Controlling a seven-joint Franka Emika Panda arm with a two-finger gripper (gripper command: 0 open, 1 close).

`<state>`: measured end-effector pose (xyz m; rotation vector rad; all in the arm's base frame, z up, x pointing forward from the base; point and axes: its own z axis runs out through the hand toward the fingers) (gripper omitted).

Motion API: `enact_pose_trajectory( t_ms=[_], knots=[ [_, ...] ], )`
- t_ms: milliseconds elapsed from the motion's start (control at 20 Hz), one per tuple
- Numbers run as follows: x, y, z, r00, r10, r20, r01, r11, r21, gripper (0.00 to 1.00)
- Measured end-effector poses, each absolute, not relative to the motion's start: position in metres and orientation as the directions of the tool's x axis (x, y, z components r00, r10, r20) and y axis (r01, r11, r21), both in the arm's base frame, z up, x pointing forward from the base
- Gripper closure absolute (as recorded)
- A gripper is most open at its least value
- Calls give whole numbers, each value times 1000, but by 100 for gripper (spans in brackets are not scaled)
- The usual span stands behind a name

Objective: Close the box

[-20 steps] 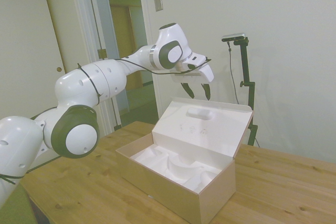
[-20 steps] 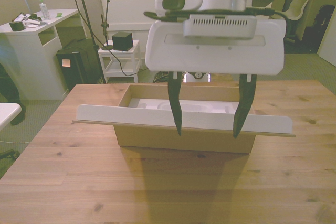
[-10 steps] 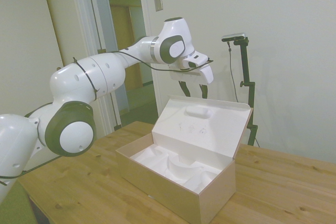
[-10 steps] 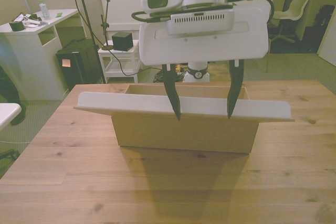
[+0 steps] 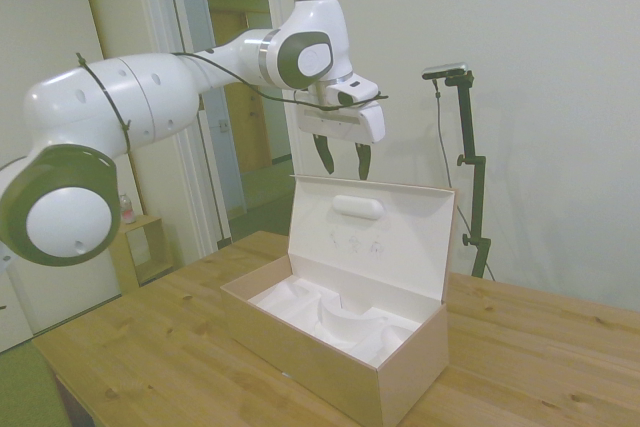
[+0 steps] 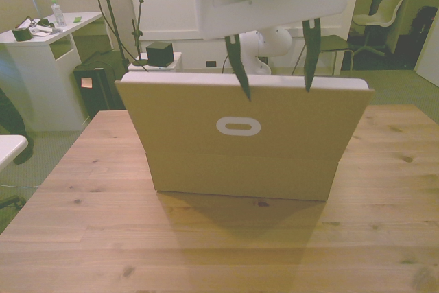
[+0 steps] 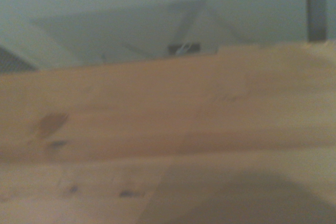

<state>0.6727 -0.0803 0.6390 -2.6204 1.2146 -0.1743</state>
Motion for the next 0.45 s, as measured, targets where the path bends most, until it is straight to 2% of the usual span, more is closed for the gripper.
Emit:
enact_pose_trajectory(
  t_ms=[150,450],
  knots=[
    [658,-50,623,676,-735,-50,-722,-648,-241,0],
    [622,-4,612,680,-732,-42,-718,-652,-244,0]
  ],
)
